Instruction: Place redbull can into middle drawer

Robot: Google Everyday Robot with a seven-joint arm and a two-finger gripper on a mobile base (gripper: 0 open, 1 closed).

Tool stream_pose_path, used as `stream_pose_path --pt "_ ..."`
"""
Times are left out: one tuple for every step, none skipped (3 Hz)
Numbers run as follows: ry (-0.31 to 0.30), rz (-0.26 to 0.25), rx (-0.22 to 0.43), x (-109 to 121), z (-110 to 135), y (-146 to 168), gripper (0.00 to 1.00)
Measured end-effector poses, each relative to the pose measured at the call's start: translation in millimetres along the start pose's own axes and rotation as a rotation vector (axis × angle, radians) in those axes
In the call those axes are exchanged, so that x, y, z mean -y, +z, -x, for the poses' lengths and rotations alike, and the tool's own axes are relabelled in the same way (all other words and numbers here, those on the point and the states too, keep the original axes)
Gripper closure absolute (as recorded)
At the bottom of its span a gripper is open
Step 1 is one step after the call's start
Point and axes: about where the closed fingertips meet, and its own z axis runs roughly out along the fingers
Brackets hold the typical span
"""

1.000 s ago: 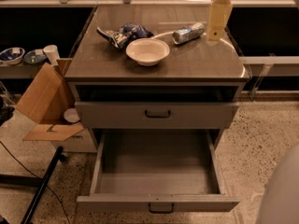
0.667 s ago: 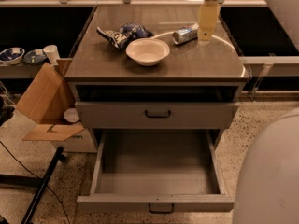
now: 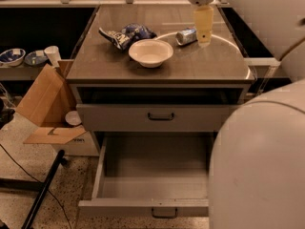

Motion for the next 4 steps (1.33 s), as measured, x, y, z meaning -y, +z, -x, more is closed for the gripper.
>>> stream_pose_path --pt "-0.036 -0.017 -0.023 2 -2 5 0.0" --pt "-0.087 -0.037 0.008 1 -7 7 0.0" --pt "-0.154 -0.104 0.067 -3 -20 9 0.0" --pt "-0.208 -0.178 0.116 -3 -28 13 0.0"
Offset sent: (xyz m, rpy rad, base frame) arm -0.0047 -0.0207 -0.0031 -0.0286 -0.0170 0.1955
